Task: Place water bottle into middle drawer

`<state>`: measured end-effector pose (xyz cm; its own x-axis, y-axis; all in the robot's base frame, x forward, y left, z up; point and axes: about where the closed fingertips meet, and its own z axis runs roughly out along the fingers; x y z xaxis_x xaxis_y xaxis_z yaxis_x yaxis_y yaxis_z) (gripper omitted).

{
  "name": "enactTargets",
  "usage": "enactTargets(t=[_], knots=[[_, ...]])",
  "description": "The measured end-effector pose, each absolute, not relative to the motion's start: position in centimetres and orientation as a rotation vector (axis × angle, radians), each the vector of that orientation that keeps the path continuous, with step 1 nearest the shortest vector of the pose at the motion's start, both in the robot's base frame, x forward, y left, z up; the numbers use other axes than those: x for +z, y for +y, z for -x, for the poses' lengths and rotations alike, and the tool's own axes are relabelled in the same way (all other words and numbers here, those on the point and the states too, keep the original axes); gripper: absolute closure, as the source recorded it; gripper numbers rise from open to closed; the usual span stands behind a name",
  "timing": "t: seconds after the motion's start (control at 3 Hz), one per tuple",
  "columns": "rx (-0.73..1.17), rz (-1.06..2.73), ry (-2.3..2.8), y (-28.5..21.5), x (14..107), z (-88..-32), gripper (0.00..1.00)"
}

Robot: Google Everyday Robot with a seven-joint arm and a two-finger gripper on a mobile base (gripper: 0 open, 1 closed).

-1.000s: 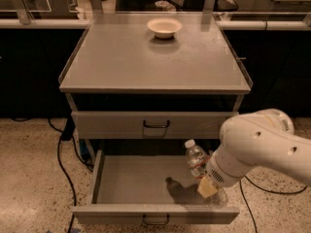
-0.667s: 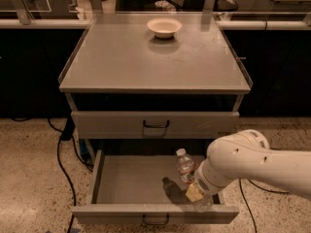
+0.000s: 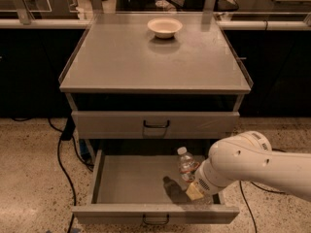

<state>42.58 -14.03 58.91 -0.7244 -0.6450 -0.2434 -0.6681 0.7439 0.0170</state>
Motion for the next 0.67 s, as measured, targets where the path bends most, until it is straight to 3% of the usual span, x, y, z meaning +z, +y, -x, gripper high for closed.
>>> enactTargets(t=[0.67], knots=[[0.153,1.014,2.63,-11.9,54.7,-44.2,1.0]])
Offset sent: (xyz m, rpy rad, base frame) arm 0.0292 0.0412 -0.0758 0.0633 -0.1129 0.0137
